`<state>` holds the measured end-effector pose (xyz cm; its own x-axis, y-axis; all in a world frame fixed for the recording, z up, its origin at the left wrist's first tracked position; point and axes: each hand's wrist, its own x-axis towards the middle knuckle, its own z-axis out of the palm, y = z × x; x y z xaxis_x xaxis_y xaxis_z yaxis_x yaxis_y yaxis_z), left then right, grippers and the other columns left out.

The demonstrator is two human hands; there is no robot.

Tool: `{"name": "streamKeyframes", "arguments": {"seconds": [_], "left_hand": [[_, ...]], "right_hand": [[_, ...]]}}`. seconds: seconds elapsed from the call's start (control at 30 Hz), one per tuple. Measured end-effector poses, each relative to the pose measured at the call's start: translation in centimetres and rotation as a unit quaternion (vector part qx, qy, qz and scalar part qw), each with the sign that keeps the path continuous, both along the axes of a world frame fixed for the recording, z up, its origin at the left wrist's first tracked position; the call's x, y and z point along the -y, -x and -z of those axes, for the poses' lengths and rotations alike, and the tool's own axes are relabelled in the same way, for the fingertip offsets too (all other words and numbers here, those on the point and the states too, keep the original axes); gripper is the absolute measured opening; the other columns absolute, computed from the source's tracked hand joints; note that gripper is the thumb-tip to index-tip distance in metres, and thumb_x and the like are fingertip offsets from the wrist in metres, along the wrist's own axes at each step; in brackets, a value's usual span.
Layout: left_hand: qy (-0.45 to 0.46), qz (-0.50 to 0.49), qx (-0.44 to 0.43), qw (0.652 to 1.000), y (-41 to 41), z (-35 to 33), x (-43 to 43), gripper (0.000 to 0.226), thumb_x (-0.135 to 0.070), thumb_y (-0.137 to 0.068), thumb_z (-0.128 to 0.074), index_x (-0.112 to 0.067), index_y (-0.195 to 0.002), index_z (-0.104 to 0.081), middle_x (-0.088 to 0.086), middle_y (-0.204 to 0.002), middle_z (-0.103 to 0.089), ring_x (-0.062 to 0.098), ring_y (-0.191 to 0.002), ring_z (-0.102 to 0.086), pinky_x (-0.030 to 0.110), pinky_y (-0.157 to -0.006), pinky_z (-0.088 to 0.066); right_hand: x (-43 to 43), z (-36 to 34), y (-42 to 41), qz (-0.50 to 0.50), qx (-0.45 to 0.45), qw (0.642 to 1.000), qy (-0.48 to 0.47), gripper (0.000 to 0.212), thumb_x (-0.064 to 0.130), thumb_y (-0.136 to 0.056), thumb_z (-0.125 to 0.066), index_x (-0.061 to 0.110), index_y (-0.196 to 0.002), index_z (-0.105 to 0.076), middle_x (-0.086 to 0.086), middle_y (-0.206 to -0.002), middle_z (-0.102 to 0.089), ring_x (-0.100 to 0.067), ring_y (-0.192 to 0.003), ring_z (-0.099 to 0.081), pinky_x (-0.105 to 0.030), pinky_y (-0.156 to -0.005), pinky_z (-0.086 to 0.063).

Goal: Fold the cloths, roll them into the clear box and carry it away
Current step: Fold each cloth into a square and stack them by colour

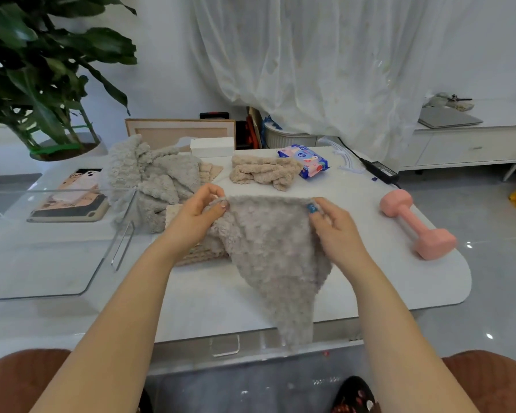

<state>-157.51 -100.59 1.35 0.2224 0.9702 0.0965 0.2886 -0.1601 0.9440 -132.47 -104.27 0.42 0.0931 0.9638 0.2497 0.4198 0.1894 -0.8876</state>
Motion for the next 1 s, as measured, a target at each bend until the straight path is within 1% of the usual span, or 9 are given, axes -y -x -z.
{"name": "streamKeyframes", "arguments": {"seconds": [0.13, 0.2, 0.27, 0.37, 0.47, 0.57, 0.63, 0.8, 1.0], "left_hand": [[0.031, 0.109, -0.231, 0.966, 0.2, -1.5, 0.5, 0.041, -0.041, -0.071, -0.079, -0.017, -0.101, -0.065, -0.012, -0.107, -0.063, 0.010, -0.097, -0.061, 0.034, -0.098, -0.046], [-0.001, 0.069, -0.344, 0.937, 0.3, -2.1, 0.0, 0.045, -0.045, -0.066, -0.081, -0.008, -0.090, -0.069, 0.008, -0.081, -0.065, 0.016, -0.072, -0.060, 0.035, -0.075, -0.052], [-0.076, -0.043, -0.389, 0.917, 1.0, -3.1, -0.2, 0.045, -0.050, -0.069, -0.077, -0.007, -0.070, -0.063, 0.012, -0.061, -0.052, 0.021, -0.058, -0.049, 0.031, -0.060, -0.040], [-0.157, -0.103, -0.230, 0.955, 2.5, -5.2, 1.3, 0.033, -0.039, -0.071, -0.080, -0.010, -0.068, -0.064, 0.004, -0.059, -0.056, 0.012, -0.057, -0.049, 0.029, -0.057, -0.041], [-0.079, 0.004, -0.126, 0.989, 3.2, -6.9, 5.1, 0.016, -0.020, -0.069, -0.081, -0.013, -0.078, -0.070, 0.002, -0.069, -0.066, 0.005, -0.062, -0.059, 0.014, -0.056, -0.046], [0.074, 0.130, -0.202, 0.968, 3.9, -3.3, 6.2, 0.028, -0.020, -0.065, -0.084, -0.018, -0.089, -0.071, -0.003, -0.090, -0.071, 0.006, -0.081, -0.067, 0.019, -0.073, -0.054], [0.157, 0.162, -0.236, 0.945, 4.1, 1.1, 6.3, 0.032, -0.022, -0.066, -0.085, -0.018, -0.093, -0.069, -0.002, -0.097, -0.070, 0.010, -0.091, -0.067, 0.034, -0.085, -0.054], [0.242, 0.192, -0.249, 0.918, 4.7, 9.5, 7.2, 0.038, -0.027, -0.068, -0.085, -0.011, -0.096, -0.065, 0.001, -0.098, -0.069, 0.011, -0.089, -0.066, 0.031, -0.083, -0.054], [0.267, 0.147, -0.183, 0.935, 6.2, 10.3, 6.8, 0.037, -0.043, -0.077, -0.074, -0.015, -0.101, -0.066, 0.004, -0.101, -0.070, 0.019, -0.093, -0.067, 0.041, -0.089, -0.052]], "right_hand": [[-1.3, -0.8, -1.9, 0.076, -0.055, 0.996, 0.004, 0.016, 0.015, -0.089, -0.046, 0.008, -0.080, -0.057, 0.008, -0.060, -0.048, -0.009, -0.052, -0.042, -0.025, -0.051, -0.031], [-1.5, -2.1, -1.6, 0.049, -0.093, 0.993, 0.047, 0.025, 0.009, -0.096, -0.041, 0.017, -0.076, -0.054, 0.013, -0.054, -0.047, -0.011, -0.039, -0.049, -0.021, -0.039, -0.027], [-1.6, -3.3, -1.1, 0.004, -0.161, 0.985, 0.061, 0.026, 0.010, -0.098, -0.038, 0.024, -0.090, -0.058, 0.010, -0.075, -0.063, -0.017, -0.055, -0.068, -0.020, -0.038, -0.037], [-1.3, -4.7, -1.5, -0.054, -0.267, 0.962, -0.016, 0.023, 0.010, -0.099, -0.040, 0.023, -0.099, -0.059, 0.000, -0.098, -0.071, -0.020, -0.073, -0.072, -0.020, -0.045, -0.042], [-0.2, -5.0, -3.1, -0.123, -0.267, 0.956, -0.021, 0.028, 0.009, -0.095, -0.041, 0.024, -0.079, -0.059, -0.007, -0.071, -0.058, -0.015, -0.036, -0.050, -0.021, -0.038, -0.021], [1.5, -2.1, -3.8, -0.158, -0.030, 0.978, 0.131, 0.027, 0.007, -0.095, -0.045, 0.020, -0.074, -0.056, -0.002, -0.046, -0.040, -0.010, -0.028, -0.029, -0.019, -0.034, -0.015], [2.6, 1.3, -3.5, -0.168, 0.124, 0.943, 0.258, 0.022, 0.009, -0.095, -0.045, 0.025, -0.080, -0.051, 0.002, -0.040, -0.042, -0.013, -0.031, -0.031, -0.020, -0.035, -0.021], [4.5, 7.1, -3.5, -0.171, 0.191, 0.856, 0.448, 0.014, 0.008, -0.093, -0.043, 0.015, -0.082, -0.039, -0.006, -0.063, -0.042, -0.015, -0.038, -0.034, -0.026, -0.041, -0.023], [2.3, 8.5, -3.1, -0.125, 0.138, 0.934, 0.304, 0.010, 0.013, -0.090, -0.056, 0.008, -0.083, -0.053, -0.004, -0.074, -0.047, -0.015, -0.065, -0.042, -0.028, -0.062, -0.034]]}}
